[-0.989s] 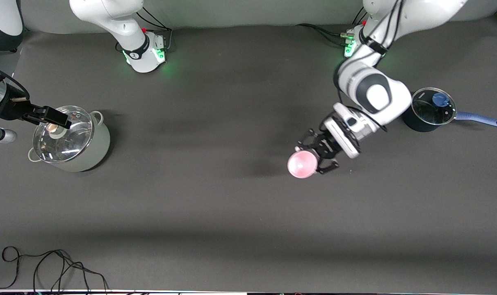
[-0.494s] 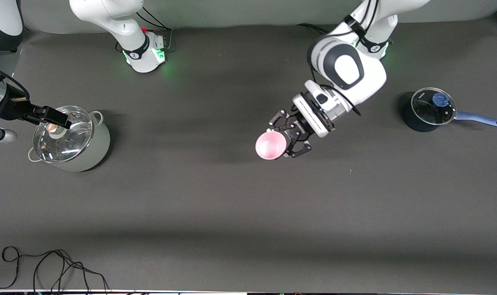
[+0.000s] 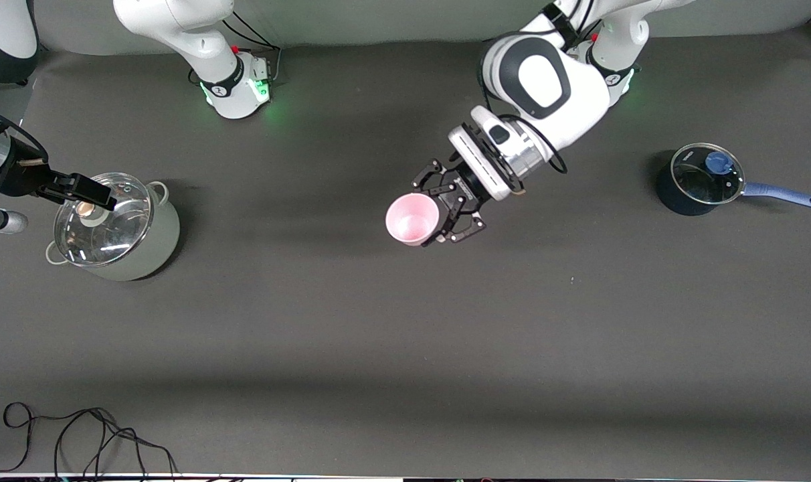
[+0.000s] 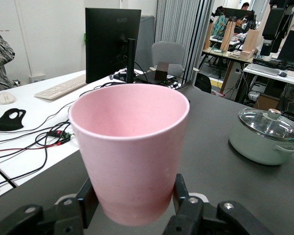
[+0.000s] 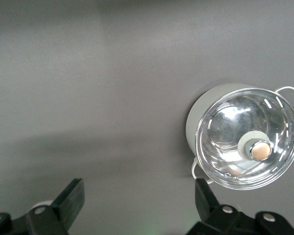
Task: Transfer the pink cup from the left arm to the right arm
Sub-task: 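Carry the pink cup with the left gripper toward the table middle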
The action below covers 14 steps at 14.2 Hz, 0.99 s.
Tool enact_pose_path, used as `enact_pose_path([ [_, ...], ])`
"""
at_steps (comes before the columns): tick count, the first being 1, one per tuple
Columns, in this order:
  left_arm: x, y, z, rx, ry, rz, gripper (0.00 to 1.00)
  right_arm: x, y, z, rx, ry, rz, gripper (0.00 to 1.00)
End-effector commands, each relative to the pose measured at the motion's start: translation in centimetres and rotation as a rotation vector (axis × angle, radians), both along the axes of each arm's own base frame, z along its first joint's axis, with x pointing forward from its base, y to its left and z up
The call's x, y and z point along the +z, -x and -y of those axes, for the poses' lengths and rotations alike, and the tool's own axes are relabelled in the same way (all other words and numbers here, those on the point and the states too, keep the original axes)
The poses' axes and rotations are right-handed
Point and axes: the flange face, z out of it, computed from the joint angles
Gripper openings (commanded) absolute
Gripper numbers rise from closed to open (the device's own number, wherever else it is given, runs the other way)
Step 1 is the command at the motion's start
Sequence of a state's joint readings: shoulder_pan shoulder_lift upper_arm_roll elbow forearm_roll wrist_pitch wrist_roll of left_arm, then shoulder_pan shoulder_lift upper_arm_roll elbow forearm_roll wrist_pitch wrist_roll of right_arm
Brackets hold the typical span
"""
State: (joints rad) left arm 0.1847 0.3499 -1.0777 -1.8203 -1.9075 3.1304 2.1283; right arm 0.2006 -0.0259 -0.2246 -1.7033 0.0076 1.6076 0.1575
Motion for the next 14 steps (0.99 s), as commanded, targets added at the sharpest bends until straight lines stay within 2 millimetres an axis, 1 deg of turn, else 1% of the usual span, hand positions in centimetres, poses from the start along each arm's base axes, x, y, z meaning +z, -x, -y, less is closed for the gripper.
enact_pose_path([
  [1, 1.2, 0.8, 0.8, 0.005, -0.017, 0.023, 0.34, 0.3, 0.6, -0.1, 0.007, -0.016, 0.015, 1.00],
  [3, 1.1, 1.0, 1.0, 0.003, -0.020, 0.021, 0.34, 0.1, 0.4, -0.2, -0.004, -0.039, 0.012, 1.00],
  [5, 1.2, 1.1, 1.2, 0.000, -0.019, 0.022, 0.34, 0.0, 0.0, -0.8, 0.005, -0.096, 0.009, 1.00],
  [7, 1.1, 1.0, 1.2, 0.000, -0.019, 0.021, 0.34, 0.0, -0.2, -2.9, 0.013, -0.093, 0.005, 1.00],
  [8, 1.1, 1.0, 1.1, 0.001, -0.019, 0.021, 0.34, 0.0, -0.3, -4.1, -0.013, -0.092, 0.002, 1.00],
  [9, 1.0, 1.0, 1.1, 0.002, -0.021, 0.018, 0.34, 0.2, -0.3, -4.4, -0.071, -0.089, 0.000, 1.00],
  [10, 1.0, 1.0, 1.1, 0.002, -0.021, 0.018, 0.34, 0.6, -0.2, -5.2, -0.122, -0.098, -0.001, 1.00],
  [11, 1.0, 1.0, 1.1, 0.003, -0.020, 0.019, 0.34, 1.2, 0.1, -7.8, -0.150, -0.127, -0.007, 1.00],
  [13, 0.9, 0.9, 1.0, 0.006, -0.020, 0.016, 0.35, 2.6, 0.4, -10.8, -0.273, -0.157, -0.009, 1.00],
  [14, 0.9, 0.9, 1.0, 0.006, -0.020, 0.016, 0.35, 3.3, 0.9, -13.9, -0.309, -0.159, -0.009, 1.00],
])
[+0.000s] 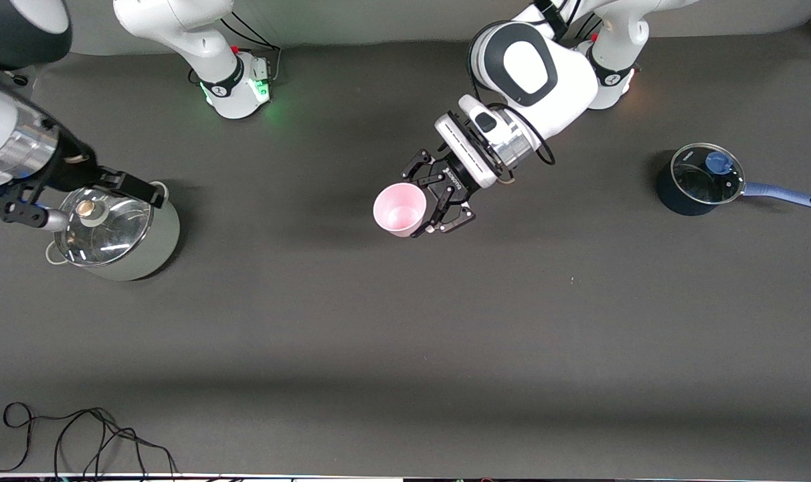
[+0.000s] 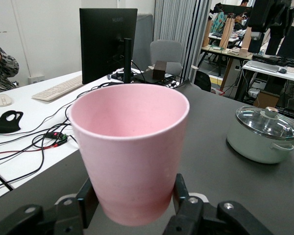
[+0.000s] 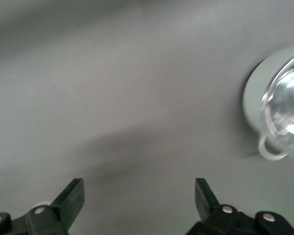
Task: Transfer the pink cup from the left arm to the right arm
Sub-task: 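Reach the right gripper to the pink cup's rim beside the left gripper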
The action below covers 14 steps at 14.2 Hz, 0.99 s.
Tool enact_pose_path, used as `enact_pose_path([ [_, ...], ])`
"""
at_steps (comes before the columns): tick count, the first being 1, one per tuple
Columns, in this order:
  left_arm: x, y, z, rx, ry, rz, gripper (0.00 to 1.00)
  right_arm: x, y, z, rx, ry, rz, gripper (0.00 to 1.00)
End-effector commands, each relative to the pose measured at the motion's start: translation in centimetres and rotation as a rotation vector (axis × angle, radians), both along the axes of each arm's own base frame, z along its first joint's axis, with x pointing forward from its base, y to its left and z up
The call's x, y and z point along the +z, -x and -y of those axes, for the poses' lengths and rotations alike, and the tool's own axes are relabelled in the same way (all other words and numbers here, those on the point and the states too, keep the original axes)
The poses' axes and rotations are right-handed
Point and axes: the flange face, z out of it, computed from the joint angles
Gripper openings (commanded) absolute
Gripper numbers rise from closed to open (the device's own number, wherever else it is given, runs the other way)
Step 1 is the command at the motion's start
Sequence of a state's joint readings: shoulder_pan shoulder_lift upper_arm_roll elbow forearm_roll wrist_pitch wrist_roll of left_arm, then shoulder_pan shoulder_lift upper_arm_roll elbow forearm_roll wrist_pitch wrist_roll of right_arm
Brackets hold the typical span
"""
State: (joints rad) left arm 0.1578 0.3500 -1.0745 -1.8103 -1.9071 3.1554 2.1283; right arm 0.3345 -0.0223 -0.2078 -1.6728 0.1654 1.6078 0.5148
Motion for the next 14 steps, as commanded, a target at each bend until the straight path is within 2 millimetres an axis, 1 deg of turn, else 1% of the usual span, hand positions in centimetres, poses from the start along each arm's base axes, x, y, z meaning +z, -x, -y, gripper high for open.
enact_pose_path([
  [1, 0.6, 0.2, 0.1, 0.008, -0.010, 0.013, 0.35, 2.6, 0.9, -7.0, -0.138, -0.021, -0.003, 1.00],
  [4, 0.6, 0.3, 0.2, 0.007, -0.010, 0.013, 0.35, 3.8, 1.4, -13.9, -0.245, -0.015, -0.002, 1.00],
  [7, 0.5, 0.2, 0.1, 0.010, -0.011, 0.011, 0.35, 4.8, 1.2, -18.9, -0.355, -0.019, 0.010, 1.00],
  [9, 0.6, 0.2, 0.1, 0.010, -0.012, 0.013, 0.35, 5.4, 1.5, -22.6, -0.414, -0.032, 0.025, 1.00],
  [10, 0.6, 0.2, 0.1, 0.011, -0.013, 0.012, 0.35, 5.3, 1.3, -24.3, -0.453, -0.036, 0.029, 1.00],
  [13, 0.5, 0.2, 0.0, 0.015, -0.015, 0.011, 0.35, 5.1, 0.6, -28.4, -0.585, -0.083, 0.060, 1.00],
  [14, 0.6, 0.2, 0.0, 0.015, -0.015, 0.011, 0.35, 4.7, 0.2, -29.0, -0.600, -0.092, 0.068, 1.00],
])
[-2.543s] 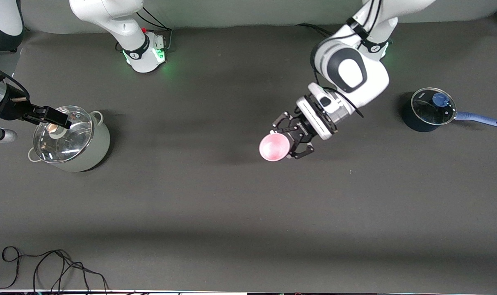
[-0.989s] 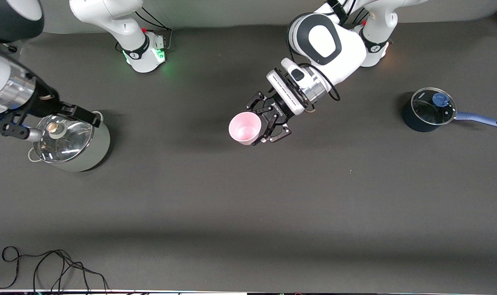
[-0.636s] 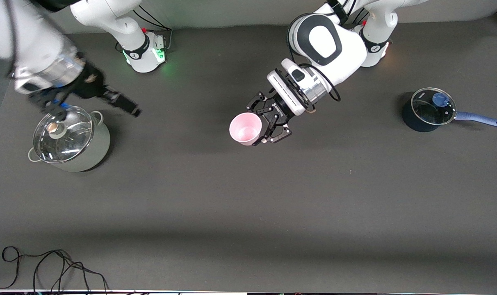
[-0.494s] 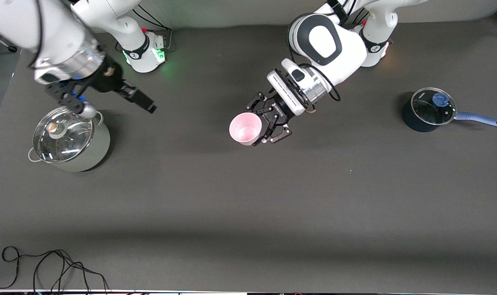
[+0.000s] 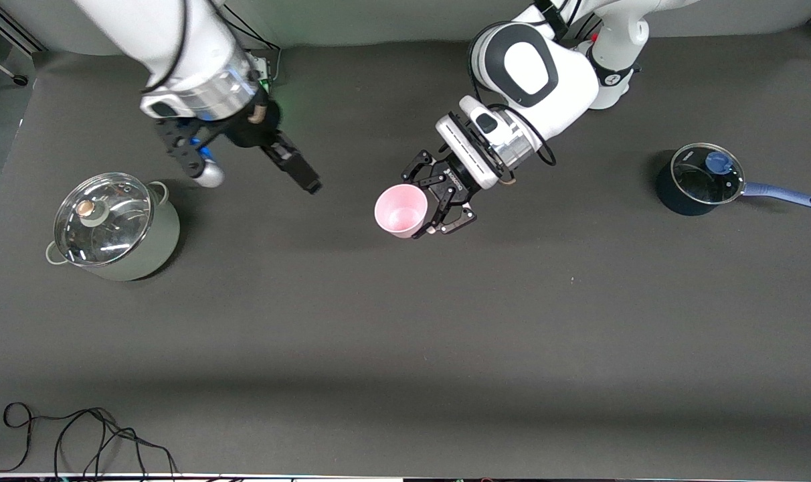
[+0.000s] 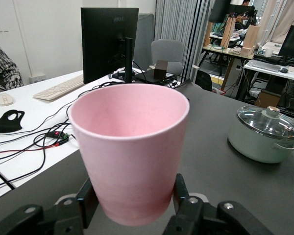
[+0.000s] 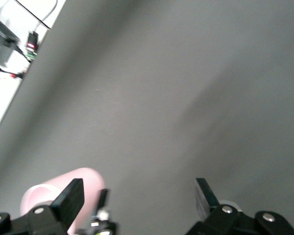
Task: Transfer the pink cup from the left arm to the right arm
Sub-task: 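Reach the right gripper to the pink cup's rim beside the left gripper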
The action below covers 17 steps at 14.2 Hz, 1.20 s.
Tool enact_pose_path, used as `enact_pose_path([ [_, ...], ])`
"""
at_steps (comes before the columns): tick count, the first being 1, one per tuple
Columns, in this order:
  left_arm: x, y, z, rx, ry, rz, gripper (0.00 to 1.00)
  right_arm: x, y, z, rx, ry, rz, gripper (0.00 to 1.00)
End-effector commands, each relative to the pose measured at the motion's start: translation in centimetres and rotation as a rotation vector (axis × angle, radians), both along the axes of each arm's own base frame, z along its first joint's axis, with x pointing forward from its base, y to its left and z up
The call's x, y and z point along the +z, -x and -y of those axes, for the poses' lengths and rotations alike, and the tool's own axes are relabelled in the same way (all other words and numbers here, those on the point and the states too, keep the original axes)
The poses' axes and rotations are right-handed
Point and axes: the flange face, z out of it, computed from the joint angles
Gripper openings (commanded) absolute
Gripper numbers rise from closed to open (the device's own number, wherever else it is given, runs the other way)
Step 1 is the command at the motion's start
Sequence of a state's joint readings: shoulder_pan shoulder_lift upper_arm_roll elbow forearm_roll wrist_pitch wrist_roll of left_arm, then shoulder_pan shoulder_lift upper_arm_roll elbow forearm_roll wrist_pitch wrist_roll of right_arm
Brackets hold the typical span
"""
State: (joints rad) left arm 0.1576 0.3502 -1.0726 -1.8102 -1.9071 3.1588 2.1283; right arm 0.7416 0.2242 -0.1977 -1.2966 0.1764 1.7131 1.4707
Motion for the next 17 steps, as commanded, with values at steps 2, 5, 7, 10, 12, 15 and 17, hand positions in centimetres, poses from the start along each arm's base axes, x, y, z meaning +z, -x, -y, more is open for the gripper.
enact_pose_path([
  [2, 0.6, 0.3, 0.1, 0.011, -0.012, 0.011, 0.35, -0.5, -1.0, -4.1, -0.045, -0.047, 0.027, 1.00],
  [5, 0.6, 0.3, 0.1, 0.011, -0.012, 0.011, 0.35, -1.1, -1.4, -5.7, -0.055, -0.073, 0.049, 1.00],
  [7, 0.6, 0.3, 0.1, 0.011, -0.012, 0.011, 0.35, -1.8, -1.4, -6.8, -0.022, -0.077, 0.063, 0.99],
  [10, 0.5, 0.3, 0.1, 0.012, -0.010, 0.007, 0.35, -2.6, -1.5, -7.3, 0.072, -0.057, 0.080, 1.00],
  [12, 0.5, 0.3, 0.1, 0.012, -0.010, 0.007, 0.35, -3.1, -1.1, -8.2, 0.088, -0.063, 0.077, 0.99],
  [15, 0.5, 0.3, 0.1, 0.012, -0.010, 0.006, 0.35, -4.1, -1.4, -8.7, 0.088, -0.055, 0.069, 0.99],
  [17, 0.5, 0.3, 0.1, 0.014, -0.010, 0.005, 0.35, -4.4, -1.5, -8.6, 0.086, -0.052, 0.065, 0.93],
])
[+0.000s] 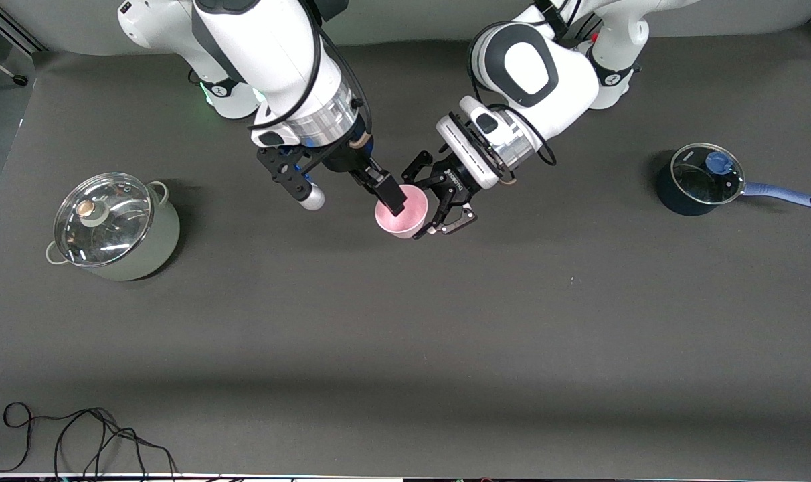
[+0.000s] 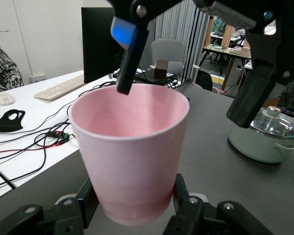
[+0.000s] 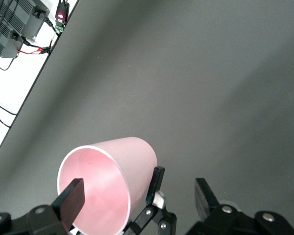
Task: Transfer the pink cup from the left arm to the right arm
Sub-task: 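Reach the right gripper to the pink cup's rim beside the left gripper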
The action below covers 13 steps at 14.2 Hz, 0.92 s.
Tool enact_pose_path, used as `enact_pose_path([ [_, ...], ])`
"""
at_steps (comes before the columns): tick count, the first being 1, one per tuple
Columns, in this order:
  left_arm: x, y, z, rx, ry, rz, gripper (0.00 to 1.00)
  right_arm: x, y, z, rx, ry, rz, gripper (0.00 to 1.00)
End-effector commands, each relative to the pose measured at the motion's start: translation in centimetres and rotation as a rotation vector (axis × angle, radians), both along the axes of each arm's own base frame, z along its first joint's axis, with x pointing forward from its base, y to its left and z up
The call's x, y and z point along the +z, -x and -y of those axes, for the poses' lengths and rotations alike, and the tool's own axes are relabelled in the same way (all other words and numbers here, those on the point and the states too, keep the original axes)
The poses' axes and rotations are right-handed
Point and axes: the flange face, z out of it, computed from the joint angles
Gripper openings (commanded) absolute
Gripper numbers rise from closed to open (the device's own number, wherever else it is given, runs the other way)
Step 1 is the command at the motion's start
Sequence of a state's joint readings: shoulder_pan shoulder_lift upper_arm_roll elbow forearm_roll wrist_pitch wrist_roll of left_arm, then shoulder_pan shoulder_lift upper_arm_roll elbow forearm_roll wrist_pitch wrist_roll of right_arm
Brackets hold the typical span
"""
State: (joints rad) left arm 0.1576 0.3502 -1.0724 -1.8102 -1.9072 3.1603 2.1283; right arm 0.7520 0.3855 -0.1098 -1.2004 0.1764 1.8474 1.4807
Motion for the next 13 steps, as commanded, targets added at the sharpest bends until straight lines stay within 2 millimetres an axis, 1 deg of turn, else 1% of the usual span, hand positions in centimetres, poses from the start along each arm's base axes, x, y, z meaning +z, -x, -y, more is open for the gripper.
enact_pose_path([
  [1, 0.51, 0.28, 0.13, 0.013, -0.009, 0.005, 0.36, 0.21, -0.51, -0.45, 0.015, -0.013, 0.014, 0.82],
  [2, 0.49, 0.27, 0.01, 0.019, -0.015, 0.005, 0.37, 0.10, -0.55, -0.47, 0.015, -0.010, 0.014, 0.65],
  [3, 0.47, 0.28, -0.03, 0.023, -0.016, 0.002, 0.37, 0.10, -0.48, -0.55, 0.018, -0.010, 0.014, 0.37],
  [4, 0.57, 0.31, 0.05, 0.021, -0.013, 0.003, 0.37, 0.10, -0.55, -0.47, 0.018, -0.010, 0.014, 0.05],
  [5, 0.54, 0.25, -0.03, 0.023, -0.015, 0.003, 0.37, 0.10, -0.57, -0.44, 0.030, -0.005, 0.020, 0.00],
  [13, 0.41, 0.32, 0.03, 0.021, -0.015, 0.000, 0.37, 0.10, -0.70, -0.28, 0.049, 0.001, 0.029, 0.00],
])
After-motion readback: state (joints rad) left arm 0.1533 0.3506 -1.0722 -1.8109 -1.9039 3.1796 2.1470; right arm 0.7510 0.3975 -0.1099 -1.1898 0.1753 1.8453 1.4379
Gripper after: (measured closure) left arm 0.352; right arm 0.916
